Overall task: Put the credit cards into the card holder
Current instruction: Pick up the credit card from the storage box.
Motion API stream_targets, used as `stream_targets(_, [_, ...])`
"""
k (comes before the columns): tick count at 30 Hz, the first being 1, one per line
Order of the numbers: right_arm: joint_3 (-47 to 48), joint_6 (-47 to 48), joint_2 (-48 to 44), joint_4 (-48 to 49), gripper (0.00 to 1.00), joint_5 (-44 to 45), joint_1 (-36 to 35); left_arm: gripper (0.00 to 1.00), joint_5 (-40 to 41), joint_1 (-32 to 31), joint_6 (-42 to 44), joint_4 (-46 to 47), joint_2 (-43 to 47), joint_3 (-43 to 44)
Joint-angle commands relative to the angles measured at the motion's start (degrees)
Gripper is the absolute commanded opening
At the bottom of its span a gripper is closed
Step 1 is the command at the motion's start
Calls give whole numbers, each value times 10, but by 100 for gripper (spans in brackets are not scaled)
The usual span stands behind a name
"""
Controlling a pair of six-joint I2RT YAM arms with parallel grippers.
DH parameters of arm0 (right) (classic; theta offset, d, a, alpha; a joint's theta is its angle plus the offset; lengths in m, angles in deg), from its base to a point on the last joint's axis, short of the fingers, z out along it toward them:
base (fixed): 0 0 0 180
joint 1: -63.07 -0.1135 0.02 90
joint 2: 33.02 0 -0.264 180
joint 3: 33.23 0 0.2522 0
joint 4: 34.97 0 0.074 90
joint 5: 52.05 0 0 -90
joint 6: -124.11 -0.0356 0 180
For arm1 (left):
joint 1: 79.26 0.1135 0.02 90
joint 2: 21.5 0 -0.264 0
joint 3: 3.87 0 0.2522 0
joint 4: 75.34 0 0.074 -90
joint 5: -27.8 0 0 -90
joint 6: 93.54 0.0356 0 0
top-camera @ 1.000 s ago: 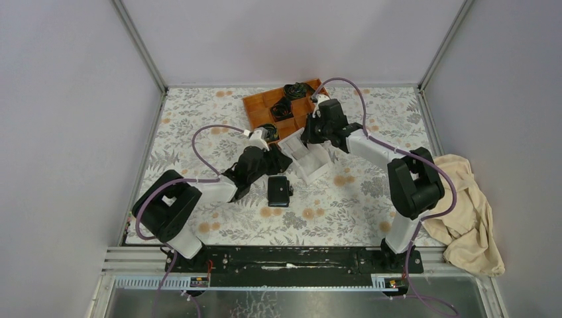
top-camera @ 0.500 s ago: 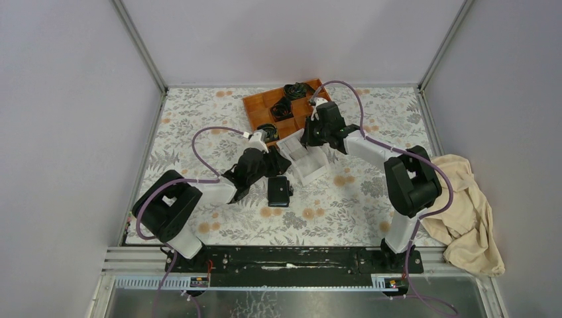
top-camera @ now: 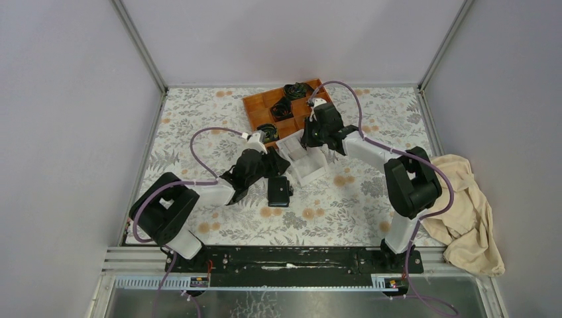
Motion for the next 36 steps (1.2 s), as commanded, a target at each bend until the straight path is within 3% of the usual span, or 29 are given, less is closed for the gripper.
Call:
stream_targets(1, [4, -1, -34, -1, 12, 5, -14, 50, 8, 2, 13, 3, 23, -12])
stream_targets(20, [3, -1, -36, -6, 19, 9, -18, 50, 10, 2, 14, 3, 26, -22])
stream_targets(36, [6, 36, -83, -47, 0, 99, -43, 53, 17, 2, 17, -25, 73, -26])
